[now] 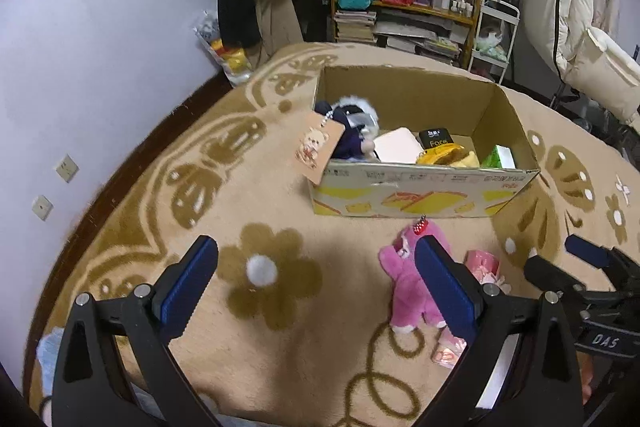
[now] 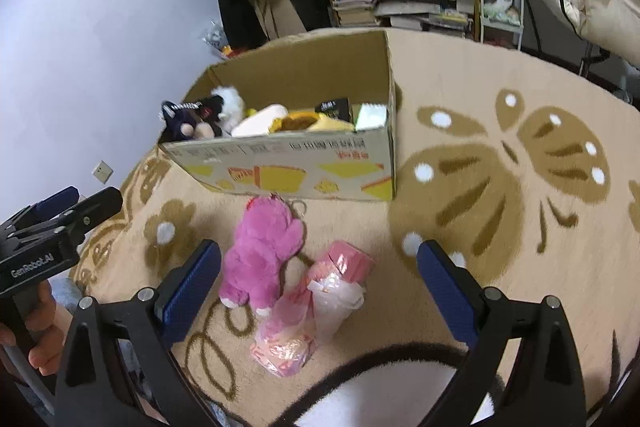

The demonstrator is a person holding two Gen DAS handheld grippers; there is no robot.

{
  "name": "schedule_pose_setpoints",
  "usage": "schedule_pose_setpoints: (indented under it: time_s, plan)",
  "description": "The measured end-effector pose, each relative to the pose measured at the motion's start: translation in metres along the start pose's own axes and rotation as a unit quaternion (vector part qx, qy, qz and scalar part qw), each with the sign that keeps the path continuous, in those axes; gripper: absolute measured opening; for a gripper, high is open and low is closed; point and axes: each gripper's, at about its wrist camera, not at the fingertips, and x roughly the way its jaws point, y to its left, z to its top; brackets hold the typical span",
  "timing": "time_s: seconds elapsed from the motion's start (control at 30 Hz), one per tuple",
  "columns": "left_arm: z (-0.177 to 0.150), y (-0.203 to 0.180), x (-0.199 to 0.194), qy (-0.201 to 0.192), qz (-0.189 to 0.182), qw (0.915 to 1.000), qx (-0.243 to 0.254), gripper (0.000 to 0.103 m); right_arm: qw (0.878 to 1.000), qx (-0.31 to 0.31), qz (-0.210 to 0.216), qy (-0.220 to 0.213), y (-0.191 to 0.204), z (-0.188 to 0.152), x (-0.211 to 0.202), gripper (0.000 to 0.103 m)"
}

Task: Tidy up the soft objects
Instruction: 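Move both open grippers toward the pink plush bear and pink plastic bag, then grasp the pink plush bear with the left gripper while the right gripper grasps the pink plastic bag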

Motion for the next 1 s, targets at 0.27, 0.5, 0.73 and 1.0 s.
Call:
schedule_pose_setpoints:
  time_s: [0.27, 0.5, 0.73, 1.0]
  plan:
    - [-0.009, -0.009, 0.023, 0.033, -0.012, 0.9994, 0.0, 0.098, 0.999, 0.022, -0.004, 0.037, -0.011, -0.01, 0.028, 0.103]
    - [-0.014, -0.022, 0.037, 0.048, -0.016, 0.9984, 0.026, 0.098, 0.998, 0.038, 0.006, 0.059, -0.016, -0.011, 0.046, 0.097]
    - [-0.018, -0.038, 0.056, 0.077, -0.026, 0.9954, 0.05, 0.098, 0.992, 0.077, 0.029, 0.097, -0.029, -0.014, 0.069, 0.073]
    - [-0.026, -0.053, 0.073, 0.098, -0.031, 0.9924, 0.067, 0.098, 0.986, 0.105, 0.054, 0.117, -0.038, -0.015, 0.086, 0.062]
